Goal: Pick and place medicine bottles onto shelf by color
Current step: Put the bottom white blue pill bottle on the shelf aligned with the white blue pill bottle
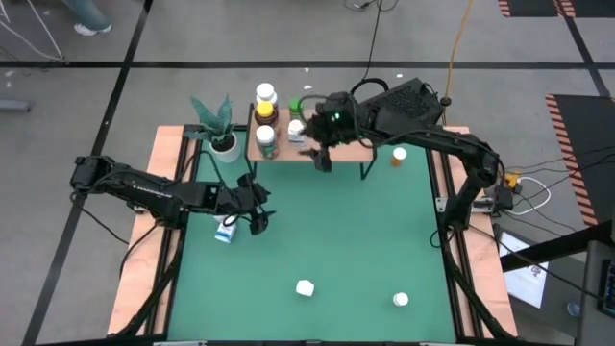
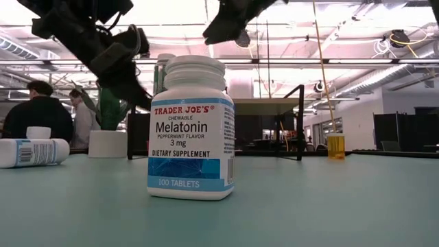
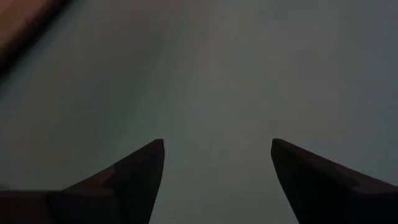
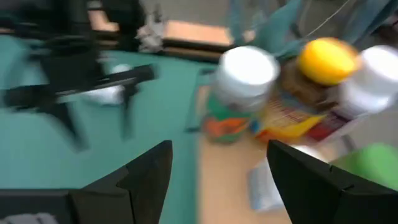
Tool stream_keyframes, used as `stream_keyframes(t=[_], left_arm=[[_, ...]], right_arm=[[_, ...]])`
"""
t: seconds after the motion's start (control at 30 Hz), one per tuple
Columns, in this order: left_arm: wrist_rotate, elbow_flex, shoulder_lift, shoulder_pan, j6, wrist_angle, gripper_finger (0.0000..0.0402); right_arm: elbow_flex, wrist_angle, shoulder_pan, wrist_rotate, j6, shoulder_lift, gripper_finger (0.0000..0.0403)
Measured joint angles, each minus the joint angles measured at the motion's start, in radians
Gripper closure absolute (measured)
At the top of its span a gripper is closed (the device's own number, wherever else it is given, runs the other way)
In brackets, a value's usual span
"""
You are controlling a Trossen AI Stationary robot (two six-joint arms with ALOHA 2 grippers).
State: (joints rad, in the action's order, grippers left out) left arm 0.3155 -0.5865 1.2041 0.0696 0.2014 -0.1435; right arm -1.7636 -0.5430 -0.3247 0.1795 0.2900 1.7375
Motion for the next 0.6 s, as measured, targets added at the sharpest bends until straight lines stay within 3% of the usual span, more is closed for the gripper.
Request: stream_keyframes(t=[0.13, 0.33, 0.6], left_arm=[[0.002, -0.028, 0.000, 0.008, 0.142, -0.214, 0.0105], [0.000, -0.036, 0.000, 0.065, 0.362, -0.435, 0.0105], [-0.111, -0.060, -0.001, 0.125, 0.630, -0.663, 0.0105]], right_arm=[[0.170, 0.059, 0.094, -0.013, -0.058, -0.058, 0.0145], [0.572, 0.443, 0.241, -0.154, -0.114, -0.180, 0.0145], [0.962, 0.860, 0.305, -0.153, -0.233, -0.291, 0.0145]])
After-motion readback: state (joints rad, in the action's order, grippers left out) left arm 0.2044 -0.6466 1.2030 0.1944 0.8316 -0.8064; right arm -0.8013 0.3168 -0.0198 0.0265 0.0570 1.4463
